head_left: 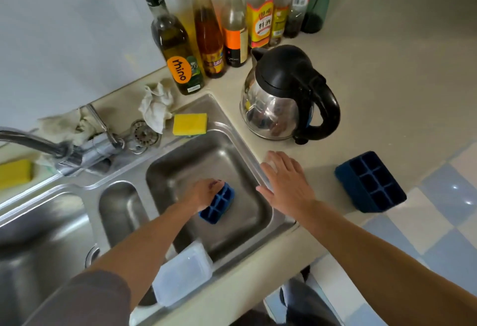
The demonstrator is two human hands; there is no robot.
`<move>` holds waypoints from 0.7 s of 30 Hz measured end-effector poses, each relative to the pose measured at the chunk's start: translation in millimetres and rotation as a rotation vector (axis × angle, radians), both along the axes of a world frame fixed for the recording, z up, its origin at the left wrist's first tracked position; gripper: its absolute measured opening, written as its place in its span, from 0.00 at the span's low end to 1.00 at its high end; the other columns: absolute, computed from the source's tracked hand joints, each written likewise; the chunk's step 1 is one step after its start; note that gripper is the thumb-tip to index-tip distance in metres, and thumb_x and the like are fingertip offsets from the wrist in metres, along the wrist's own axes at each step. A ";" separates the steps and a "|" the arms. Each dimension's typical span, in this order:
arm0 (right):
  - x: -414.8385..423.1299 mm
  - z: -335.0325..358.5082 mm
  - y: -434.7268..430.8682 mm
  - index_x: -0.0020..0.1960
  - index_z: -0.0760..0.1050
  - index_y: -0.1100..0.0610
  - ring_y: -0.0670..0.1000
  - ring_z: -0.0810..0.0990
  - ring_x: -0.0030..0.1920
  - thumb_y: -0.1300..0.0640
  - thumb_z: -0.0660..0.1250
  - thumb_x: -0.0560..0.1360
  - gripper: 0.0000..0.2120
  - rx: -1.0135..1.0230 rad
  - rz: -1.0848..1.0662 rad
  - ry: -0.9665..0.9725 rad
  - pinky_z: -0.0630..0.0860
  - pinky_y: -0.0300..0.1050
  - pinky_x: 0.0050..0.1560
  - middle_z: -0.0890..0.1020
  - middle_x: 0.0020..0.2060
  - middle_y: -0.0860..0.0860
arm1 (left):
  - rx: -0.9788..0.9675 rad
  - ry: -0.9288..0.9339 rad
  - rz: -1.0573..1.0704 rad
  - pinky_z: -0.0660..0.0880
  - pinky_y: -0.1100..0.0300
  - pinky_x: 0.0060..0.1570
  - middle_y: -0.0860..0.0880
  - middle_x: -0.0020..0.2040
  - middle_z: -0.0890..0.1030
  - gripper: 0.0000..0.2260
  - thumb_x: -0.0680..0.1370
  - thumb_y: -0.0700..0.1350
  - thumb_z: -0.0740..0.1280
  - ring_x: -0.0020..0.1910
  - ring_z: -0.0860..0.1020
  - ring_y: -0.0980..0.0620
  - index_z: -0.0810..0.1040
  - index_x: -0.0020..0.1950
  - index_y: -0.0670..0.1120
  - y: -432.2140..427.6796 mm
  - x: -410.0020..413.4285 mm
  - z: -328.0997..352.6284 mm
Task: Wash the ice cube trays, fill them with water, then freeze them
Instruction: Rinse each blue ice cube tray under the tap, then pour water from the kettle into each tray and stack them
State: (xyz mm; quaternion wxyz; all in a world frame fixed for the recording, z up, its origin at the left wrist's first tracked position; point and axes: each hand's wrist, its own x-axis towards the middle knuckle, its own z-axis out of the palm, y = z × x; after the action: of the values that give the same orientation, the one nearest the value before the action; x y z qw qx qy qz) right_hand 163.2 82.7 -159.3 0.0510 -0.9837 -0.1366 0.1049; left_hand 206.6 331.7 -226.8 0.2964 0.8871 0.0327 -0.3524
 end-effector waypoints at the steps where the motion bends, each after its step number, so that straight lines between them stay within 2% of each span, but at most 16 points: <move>1: -1.1 -5.3 -0.8 0.72 0.68 0.54 0.61 0.65 0.76 0.37 0.63 0.79 0.28 -0.020 -0.005 -0.001 0.65 0.59 0.74 0.66 0.76 0.59 | 0.054 -0.030 -0.090 0.75 0.52 0.53 0.46 0.53 0.82 0.16 0.85 0.53 0.58 0.52 0.80 0.44 0.82 0.58 0.46 0.6 3.4 -7.5; 4: -5.7 -18.8 -0.8 0.74 0.66 0.54 0.61 0.64 0.77 0.35 0.61 0.79 0.32 -0.034 -0.030 -0.029 0.62 0.60 0.76 0.65 0.77 0.59 | 0.171 -0.096 -0.347 0.71 0.53 0.48 0.43 0.54 0.82 0.13 0.86 0.47 0.57 0.51 0.79 0.43 0.80 0.57 0.46 2.9 14.6 -32.3; 7: -8.3 -25.4 1.7 0.73 0.68 0.56 0.62 0.65 0.76 0.35 0.62 0.78 0.33 -0.021 -0.047 -0.068 0.63 0.61 0.76 0.67 0.76 0.60 | 0.161 -0.068 -0.433 0.71 0.52 0.54 0.43 0.57 0.81 0.12 0.86 0.43 0.56 0.56 0.78 0.42 0.78 0.59 0.44 5.9 22.0 -53.4; 9: -9.8 -28.7 3.9 0.72 0.68 0.57 0.62 0.65 0.76 0.35 0.64 0.77 0.34 -0.020 -0.062 -0.097 0.64 0.62 0.76 0.68 0.75 0.61 | 0.144 -0.075 -0.457 0.72 0.51 0.57 0.43 0.58 0.80 0.12 0.86 0.44 0.56 0.58 0.77 0.42 0.78 0.61 0.43 7.2 26.1 -63.5; 13: -11.2 -33.6 9.0 0.71 0.67 0.58 0.63 0.65 0.75 0.34 0.66 0.75 0.35 -0.019 -0.081 -0.142 0.63 0.63 0.75 0.68 0.74 0.62 | 0.132 -0.137 -0.407 0.71 0.51 0.64 0.44 0.64 0.77 0.16 0.85 0.51 0.59 0.64 0.74 0.44 0.76 0.70 0.48 9.4 31.5 -73.0; 16: -10.1 -33.1 9.8 0.71 0.67 0.58 0.63 0.65 0.75 0.33 0.67 0.75 0.36 -0.040 -0.076 -0.129 0.64 0.64 0.75 0.68 0.74 0.62 | 0.142 -0.138 -0.364 0.70 0.50 0.67 0.44 0.68 0.76 0.17 0.84 0.49 0.61 0.67 0.73 0.44 0.75 0.72 0.48 10.0 32.8 -75.6; 21: -10.0 -29.2 9.2 0.72 0.67 0.58 0.63 0.64 0.76 0.33 0.66 0.75 0.36 -0.049 -0.074 -0.105 0.63 0.63 0.76 0.67 0.75 0.62 | 0.184 -0.154 -0.290 0.76 0.49 0.61 0.44 0.62 0.80 0.13 0.83 0.45 0.64 0.60 0.78 0.44 0.78 0.67 0.46 13.9 25.1 -71.4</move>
State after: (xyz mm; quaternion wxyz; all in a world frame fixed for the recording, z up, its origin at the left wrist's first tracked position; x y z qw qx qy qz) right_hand 153.2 91.9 -188.5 0.0235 -0.9932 -0.1000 0.0544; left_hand 231.7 345.7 -298.2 0.1617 0.9302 -0.0860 -0.3181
